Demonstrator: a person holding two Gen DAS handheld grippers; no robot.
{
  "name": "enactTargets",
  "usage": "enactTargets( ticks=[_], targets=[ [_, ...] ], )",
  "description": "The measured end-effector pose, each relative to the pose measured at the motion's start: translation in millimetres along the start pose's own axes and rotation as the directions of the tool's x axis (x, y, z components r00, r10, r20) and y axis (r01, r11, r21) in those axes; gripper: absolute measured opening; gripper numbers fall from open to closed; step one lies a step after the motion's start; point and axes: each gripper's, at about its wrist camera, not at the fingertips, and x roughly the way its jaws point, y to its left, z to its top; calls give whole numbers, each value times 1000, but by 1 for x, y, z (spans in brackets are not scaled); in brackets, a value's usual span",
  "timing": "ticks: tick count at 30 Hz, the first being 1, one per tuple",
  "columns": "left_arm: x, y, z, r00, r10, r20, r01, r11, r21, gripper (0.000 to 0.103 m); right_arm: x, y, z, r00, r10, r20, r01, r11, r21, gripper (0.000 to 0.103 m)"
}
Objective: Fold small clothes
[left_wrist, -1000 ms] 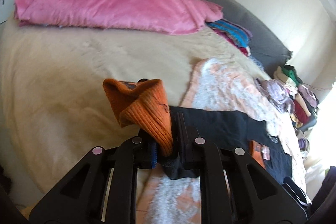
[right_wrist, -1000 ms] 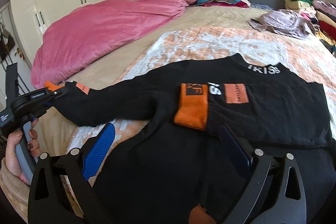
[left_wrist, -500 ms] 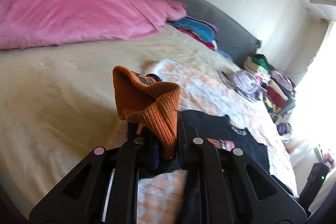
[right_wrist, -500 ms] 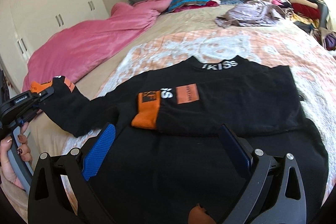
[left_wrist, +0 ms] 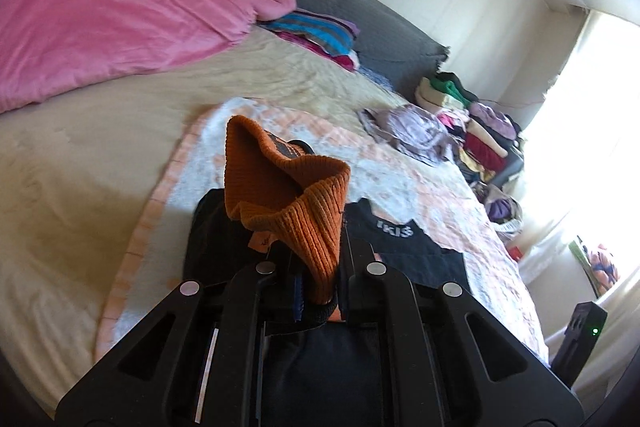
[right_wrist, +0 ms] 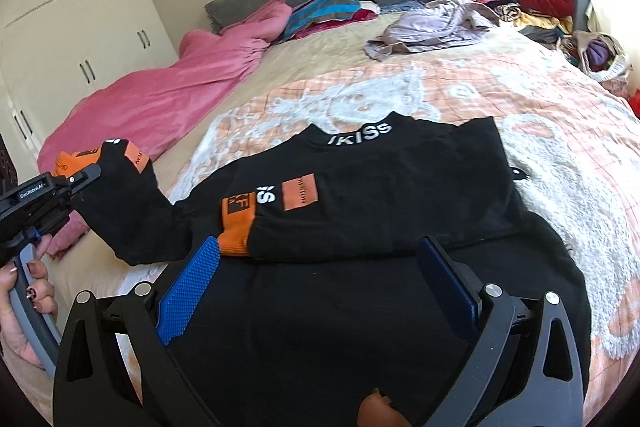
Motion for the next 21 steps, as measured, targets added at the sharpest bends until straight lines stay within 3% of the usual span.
enactTargets(
  ticks=[9,21],
  targets=[
    [29,-45,0,988,-121,-99,127,991,52,5,-17,-23,-2,997,-72,30,71,997,39,98],
    [77,-100,-18,945,-209,-253,254,954,161,5,-39,-56,0,984,-159,85,150,983,111,98]
  ],
)
